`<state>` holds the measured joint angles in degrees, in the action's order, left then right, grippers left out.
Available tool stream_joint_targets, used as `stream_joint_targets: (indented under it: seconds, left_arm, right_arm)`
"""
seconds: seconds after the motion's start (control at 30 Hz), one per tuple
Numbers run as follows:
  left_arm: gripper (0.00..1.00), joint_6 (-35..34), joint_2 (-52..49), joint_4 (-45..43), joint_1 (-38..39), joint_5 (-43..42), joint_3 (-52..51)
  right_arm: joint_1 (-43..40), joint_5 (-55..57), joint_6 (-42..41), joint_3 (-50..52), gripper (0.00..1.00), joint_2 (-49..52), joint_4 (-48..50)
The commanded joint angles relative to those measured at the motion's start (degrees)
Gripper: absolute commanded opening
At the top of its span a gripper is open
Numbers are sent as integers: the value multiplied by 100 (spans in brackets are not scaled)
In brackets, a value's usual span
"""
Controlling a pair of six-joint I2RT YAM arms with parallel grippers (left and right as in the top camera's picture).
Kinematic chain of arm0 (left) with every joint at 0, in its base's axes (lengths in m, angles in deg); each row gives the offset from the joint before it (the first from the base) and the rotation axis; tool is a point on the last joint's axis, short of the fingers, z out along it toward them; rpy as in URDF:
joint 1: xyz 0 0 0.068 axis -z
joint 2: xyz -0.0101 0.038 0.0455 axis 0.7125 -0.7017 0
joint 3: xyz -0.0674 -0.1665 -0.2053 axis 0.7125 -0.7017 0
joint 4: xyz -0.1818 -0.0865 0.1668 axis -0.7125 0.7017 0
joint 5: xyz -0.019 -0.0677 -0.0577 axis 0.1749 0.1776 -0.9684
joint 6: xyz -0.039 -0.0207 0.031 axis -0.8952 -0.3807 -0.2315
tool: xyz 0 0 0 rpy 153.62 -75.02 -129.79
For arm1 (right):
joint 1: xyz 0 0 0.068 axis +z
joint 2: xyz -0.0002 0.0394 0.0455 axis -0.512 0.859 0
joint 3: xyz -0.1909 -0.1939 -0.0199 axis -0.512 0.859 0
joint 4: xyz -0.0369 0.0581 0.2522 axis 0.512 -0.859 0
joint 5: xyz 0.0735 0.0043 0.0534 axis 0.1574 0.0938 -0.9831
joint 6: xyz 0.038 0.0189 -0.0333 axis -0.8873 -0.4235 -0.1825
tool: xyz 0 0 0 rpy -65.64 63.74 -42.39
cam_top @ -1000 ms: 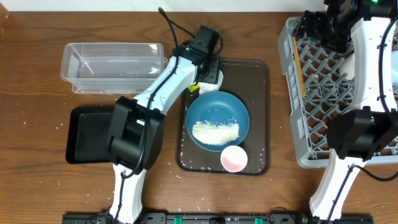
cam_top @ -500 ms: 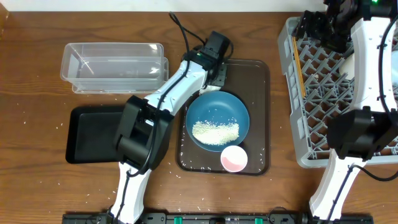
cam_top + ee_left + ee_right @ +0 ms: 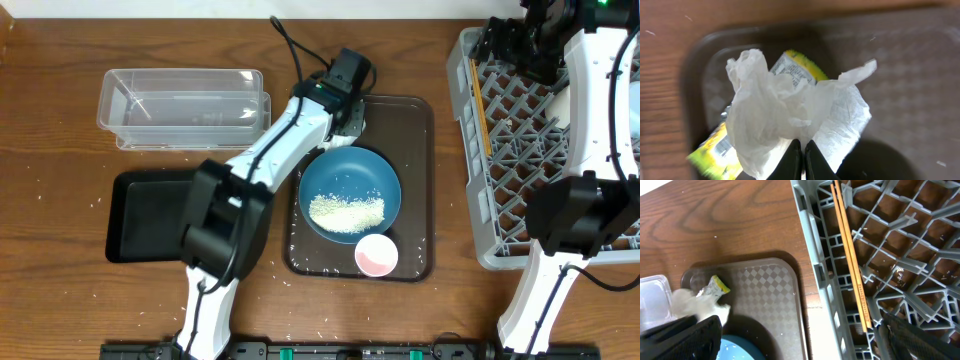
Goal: Sort waste into correct bins and load items into the dishwasher rack
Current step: 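Carry the tissue to the clear plastic bin and release it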
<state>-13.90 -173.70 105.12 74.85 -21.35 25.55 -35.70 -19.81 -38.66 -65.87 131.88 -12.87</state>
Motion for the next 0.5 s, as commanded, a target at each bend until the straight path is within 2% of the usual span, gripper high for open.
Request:
stream_joint_targets:
  seconds: [0.0,0.33,0.47]
  left_arm:
    - [6,-13,859,109,-22,76,0]
    - [6,-13,1598,337,-348,81,0]
    - [6,-15,1659,267,-730,723,0]
  right_arm:
    - [48,-22,-83,-46,99,-120,-7]
    - [42,-22,-83,-46,99,-120,-7]
    - [50,-22,-85,-46,99,-120,-7]
